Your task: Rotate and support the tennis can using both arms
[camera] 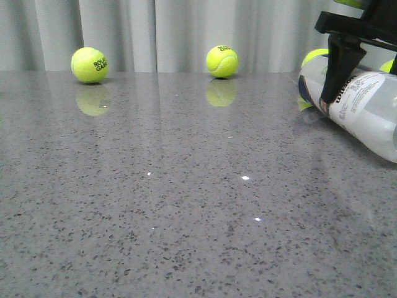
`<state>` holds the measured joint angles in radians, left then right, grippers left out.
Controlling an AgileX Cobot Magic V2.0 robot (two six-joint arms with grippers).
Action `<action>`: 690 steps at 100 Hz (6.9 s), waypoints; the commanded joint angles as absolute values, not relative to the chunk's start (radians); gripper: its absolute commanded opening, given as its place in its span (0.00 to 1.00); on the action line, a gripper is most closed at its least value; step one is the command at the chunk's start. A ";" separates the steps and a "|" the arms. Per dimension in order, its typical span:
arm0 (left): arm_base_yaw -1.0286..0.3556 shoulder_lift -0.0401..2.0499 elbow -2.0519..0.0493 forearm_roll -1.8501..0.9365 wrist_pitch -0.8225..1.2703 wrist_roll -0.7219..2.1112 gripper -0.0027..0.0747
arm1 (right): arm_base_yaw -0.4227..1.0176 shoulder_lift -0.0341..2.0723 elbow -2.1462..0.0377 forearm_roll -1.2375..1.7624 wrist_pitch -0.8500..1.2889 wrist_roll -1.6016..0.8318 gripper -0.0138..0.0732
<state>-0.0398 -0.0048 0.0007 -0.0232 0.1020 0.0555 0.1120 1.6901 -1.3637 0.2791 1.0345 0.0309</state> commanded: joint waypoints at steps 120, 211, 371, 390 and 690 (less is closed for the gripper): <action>-0.041 -0.039 0.045 -0.024 0.024 0.049 0.01 | 0.456 1.813 -1.618 0.288 0.918 -1.160 0.60; -0.041 -0.039 0.045 -0.024 0.024 0.049 0.01 | 0.463 1.593 -1.618 0.288 0.991 -0.997 0.35; -0.041 0.017 -0.131 -0.021 0.068 0.049 0.01 | 0.458 0.386 -0.402 0.232 0.161 -0.129 0.09; -0.043 0.217 -0.335 -0.021 0.328 0.049 0.01 | 0.458 0.375 -0.401 0.232 0.170 -0.129 0.09; -0.606 1.485 -1.714 -0.048 1.278 0.292 0.01 | 0.458 0.375 -0.401 0.232 0.170 -0.129 0.09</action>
<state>-0.5956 1.4973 -1.6835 -0.0534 1.2619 0.3069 0.4609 0.3726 -0.3746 0.2380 0.2422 -0.1256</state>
